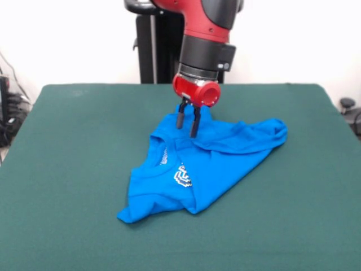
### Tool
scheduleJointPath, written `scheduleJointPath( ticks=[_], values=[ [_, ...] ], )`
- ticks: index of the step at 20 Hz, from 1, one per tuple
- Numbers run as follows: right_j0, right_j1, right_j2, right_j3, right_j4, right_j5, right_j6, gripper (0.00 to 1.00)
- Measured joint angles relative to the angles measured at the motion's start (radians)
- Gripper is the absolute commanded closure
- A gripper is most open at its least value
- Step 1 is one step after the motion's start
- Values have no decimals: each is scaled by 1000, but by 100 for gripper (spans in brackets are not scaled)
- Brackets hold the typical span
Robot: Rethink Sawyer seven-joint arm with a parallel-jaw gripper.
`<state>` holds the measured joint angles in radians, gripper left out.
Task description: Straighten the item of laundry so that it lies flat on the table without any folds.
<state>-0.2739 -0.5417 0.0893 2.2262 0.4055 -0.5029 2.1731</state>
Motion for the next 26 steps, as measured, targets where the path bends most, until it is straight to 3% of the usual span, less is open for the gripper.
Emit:
scheduleJointPath(
  ticks=[12,26],
  values=[
    [-3,0,3,0,0,0,11,0],
    [41,-3,4,-7,0,0,149,0]
  ],
)
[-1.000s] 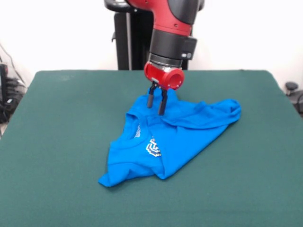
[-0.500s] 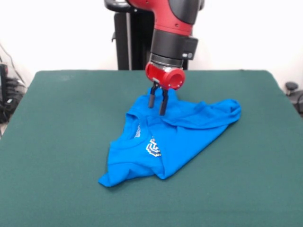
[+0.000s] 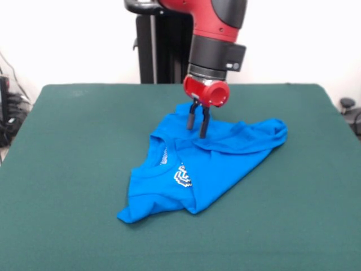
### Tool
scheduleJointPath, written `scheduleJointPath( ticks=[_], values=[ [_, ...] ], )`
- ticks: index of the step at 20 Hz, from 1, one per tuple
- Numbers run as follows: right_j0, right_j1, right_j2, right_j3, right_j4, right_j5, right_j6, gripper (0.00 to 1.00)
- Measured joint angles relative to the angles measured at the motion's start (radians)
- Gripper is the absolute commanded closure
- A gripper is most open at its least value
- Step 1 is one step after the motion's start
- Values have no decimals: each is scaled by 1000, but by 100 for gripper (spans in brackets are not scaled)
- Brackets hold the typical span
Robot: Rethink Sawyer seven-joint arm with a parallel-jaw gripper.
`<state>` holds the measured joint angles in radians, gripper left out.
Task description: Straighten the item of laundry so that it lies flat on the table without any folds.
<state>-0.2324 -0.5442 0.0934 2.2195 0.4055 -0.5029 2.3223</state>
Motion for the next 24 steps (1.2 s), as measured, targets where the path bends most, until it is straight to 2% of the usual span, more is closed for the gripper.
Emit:
scheduleJointPath(
  ticks=[24],
  values=[
    [-16,19,0,-35,-13,-1,15,0]
  ],
)
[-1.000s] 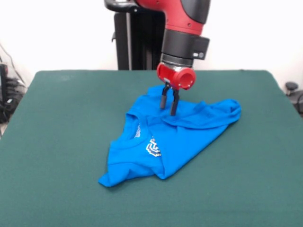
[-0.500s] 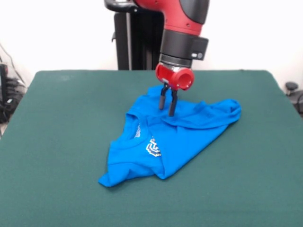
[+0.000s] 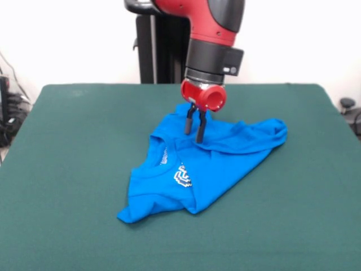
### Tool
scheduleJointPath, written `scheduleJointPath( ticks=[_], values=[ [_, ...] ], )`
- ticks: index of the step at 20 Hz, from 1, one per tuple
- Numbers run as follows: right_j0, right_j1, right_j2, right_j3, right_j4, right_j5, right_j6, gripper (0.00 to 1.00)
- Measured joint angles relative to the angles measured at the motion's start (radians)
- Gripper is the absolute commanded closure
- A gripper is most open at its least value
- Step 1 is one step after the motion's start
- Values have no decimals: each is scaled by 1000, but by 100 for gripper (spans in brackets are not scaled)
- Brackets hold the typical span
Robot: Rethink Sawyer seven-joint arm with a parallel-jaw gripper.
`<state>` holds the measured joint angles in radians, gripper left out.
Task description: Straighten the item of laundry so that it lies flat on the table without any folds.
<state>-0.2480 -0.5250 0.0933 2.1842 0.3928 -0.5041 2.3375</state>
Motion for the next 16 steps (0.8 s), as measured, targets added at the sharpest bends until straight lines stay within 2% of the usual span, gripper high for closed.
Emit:
scheduleJointPath(
  ticks=[16],
  values=[
    [-1,85,0,-40,-9,-63,0,0]
  ],
)
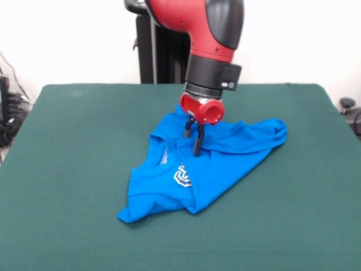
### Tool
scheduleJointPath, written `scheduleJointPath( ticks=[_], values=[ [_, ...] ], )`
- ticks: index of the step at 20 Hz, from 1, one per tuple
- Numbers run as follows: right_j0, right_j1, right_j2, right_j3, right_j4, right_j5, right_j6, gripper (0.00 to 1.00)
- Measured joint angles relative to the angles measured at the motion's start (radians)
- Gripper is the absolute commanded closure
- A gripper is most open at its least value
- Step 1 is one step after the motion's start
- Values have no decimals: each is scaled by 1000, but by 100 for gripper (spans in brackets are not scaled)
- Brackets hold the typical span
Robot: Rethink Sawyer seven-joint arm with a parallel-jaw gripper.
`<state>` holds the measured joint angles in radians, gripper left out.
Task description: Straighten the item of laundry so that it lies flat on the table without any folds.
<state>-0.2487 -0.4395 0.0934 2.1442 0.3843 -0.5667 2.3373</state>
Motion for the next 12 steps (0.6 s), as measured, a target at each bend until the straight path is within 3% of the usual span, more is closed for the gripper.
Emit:
scheduleJointPath(
  ticks=[12],
  values=[
    [-5,1,0,0,-14,-9,0,0]
  ],
)
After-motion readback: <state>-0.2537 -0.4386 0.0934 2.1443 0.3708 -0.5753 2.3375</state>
